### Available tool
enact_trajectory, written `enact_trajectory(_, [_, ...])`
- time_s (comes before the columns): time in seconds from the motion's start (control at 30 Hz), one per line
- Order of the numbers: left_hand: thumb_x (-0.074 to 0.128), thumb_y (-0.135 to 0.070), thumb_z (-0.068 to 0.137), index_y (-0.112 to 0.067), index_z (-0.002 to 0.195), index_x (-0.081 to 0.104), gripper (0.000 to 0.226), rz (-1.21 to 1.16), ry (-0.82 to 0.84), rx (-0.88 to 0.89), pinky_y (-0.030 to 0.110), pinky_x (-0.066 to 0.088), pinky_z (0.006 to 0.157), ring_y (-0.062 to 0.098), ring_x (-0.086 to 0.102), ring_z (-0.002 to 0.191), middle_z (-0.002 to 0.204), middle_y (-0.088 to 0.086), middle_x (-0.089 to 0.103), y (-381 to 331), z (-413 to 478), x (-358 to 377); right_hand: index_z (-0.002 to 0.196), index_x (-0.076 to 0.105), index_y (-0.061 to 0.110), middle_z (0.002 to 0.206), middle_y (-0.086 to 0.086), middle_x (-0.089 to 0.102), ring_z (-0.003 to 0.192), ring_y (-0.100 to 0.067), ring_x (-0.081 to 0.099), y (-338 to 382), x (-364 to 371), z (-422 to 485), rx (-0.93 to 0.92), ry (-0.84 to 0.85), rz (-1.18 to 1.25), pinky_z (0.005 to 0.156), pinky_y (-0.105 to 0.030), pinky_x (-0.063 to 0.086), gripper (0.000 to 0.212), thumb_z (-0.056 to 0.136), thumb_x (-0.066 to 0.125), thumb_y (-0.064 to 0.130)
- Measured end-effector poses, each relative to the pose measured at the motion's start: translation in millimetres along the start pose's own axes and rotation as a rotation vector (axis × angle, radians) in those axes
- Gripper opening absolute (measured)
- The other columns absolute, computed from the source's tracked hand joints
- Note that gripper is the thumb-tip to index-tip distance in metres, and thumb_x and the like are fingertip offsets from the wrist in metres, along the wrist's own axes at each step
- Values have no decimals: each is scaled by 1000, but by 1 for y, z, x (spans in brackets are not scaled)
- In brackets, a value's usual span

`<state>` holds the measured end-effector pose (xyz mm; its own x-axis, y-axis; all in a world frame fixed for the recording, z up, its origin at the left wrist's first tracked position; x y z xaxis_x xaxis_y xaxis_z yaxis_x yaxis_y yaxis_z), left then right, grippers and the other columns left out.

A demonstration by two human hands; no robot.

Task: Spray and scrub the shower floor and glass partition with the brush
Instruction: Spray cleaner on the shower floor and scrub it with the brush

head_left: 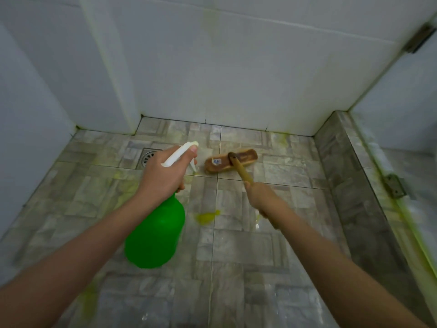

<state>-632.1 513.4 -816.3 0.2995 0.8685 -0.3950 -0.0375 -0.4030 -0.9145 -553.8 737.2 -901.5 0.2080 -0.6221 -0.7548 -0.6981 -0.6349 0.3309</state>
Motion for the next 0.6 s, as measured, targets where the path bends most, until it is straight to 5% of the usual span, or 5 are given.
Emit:
enact_trajectory(0.17, [60,-49,96,-21,91,75,32,-5,109,25,20,43,41,10,52,37,82,21,70,11,-22,-34,110,55,8,98,-17,60,70,-26,54,33,39,-39,11,-13,-21,67,-40,51,49,103,22,43])
enact_trajectory(0.3, [60,-50,94,-20,90,75,34,14,146,26,23,45,41,11,54,36,84,18,73,27,-38,-58,102,42,16,79,-15,54,51,-23,46,94,35,-21,-40,0,28,47,-28,37,24,103,24,32])
enact_trajectory(0.47, [58,-59,92,-22,87,76,41,3,216,-37,29,52,53,13,57,40,93,19,75,45,-46,-80,102,50,4,72,-8,51,54,-21,48,33,67,-107,117,85,-38,50,-31,43,47,103,24,44])
enact_trajectory(0.6, [58,-54,94,-20,85,76,40,-24,242,-86,30,50,53,13,55,38,95,21,74,51,-63,-79,101,41,13,76,-11,52,58,-23,50,32,60,-124,161,92,-81,60,-35,47,35,103,23,43])
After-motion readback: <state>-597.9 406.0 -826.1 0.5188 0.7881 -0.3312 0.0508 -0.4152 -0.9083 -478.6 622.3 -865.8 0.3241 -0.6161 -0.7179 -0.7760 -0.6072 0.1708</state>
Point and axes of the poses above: each hand's wrist, its own z-axis towards the middle knuckle, its own x-axis out of the palm, y = z × x, the point moved 3 cm from there along z, towards the middle knuckle
